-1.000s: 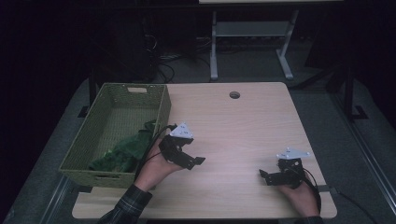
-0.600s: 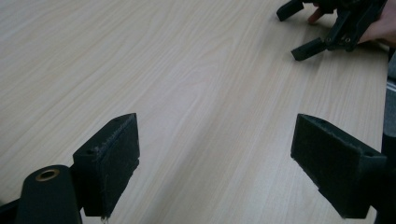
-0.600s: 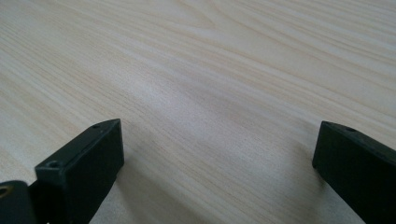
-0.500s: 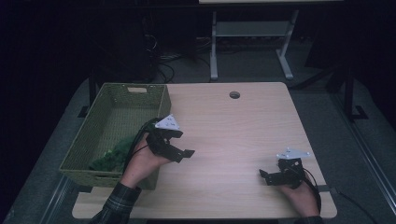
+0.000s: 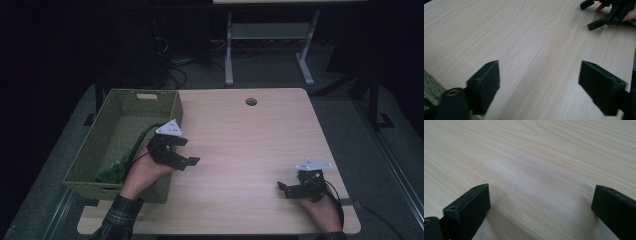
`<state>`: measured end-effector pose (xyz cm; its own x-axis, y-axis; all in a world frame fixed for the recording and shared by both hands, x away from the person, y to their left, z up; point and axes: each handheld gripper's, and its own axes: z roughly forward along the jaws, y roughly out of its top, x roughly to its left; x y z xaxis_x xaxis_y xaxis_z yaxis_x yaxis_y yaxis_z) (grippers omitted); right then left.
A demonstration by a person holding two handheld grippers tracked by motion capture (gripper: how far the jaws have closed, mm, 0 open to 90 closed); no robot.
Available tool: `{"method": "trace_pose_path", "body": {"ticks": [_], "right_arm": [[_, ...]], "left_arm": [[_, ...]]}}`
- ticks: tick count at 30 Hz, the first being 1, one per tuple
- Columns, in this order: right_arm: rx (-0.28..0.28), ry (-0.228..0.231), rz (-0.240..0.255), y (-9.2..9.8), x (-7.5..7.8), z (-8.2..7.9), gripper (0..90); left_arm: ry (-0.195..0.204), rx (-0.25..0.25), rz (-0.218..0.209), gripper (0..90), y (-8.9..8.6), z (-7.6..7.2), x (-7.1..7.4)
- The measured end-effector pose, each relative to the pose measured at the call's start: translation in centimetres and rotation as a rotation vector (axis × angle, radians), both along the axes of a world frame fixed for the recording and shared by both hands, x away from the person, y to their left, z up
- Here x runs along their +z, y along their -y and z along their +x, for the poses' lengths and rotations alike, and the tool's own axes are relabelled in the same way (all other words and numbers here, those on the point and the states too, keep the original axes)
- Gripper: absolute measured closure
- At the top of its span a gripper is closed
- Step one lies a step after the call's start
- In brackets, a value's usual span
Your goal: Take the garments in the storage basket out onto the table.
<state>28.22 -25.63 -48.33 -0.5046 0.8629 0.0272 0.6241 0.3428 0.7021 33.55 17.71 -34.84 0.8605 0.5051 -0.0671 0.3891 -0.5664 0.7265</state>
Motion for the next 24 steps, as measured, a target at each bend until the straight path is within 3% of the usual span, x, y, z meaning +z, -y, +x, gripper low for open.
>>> {"method": "trace_pose_path", "body": {"ticks": [13, 24], "right_arm": [[0.000, 0.000, 0.000, 0.0, 0.0, 0.0, 1.8], [0.000, -0.001, 0.000, 0.0, 0.0, 0.0, 1.9]], "left_arm": [[-0.014, 0.027, 0.020, 29.6, -2.9, 0.1, 0.7], [-0.014, 0.080, 0.038, 37.4, -5.7, 0.1, 1.0]]}}
